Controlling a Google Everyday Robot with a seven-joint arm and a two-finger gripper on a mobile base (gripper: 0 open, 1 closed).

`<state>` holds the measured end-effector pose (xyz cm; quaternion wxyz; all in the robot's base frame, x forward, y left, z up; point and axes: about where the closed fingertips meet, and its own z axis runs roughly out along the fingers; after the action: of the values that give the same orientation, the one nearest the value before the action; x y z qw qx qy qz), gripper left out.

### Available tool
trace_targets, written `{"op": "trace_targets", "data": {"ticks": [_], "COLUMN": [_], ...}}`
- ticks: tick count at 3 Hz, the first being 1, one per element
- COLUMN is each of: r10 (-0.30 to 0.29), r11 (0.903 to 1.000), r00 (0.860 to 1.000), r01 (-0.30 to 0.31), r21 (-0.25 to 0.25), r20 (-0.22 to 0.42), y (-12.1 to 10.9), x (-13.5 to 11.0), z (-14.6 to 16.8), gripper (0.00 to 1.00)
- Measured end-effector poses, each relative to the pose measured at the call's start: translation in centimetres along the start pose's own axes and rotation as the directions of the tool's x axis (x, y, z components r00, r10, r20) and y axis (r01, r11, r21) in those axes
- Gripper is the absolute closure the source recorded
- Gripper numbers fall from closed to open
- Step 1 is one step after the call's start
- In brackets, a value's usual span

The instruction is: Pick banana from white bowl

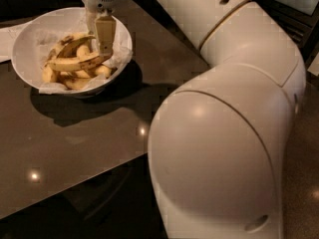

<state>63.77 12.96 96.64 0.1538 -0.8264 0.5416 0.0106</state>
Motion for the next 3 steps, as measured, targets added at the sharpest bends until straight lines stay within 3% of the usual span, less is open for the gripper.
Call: {"op": "trace_targets", "data": {"ticks": [3], "r10": [-0.008], "r11": [0.9972], "r00": [0.999], "r01": [0.011], "r21": [-0.074], "r20": [0.044], "y": [-0.7], "x": [-2.1], "z": [3.5], "gripper": [0.38]}}
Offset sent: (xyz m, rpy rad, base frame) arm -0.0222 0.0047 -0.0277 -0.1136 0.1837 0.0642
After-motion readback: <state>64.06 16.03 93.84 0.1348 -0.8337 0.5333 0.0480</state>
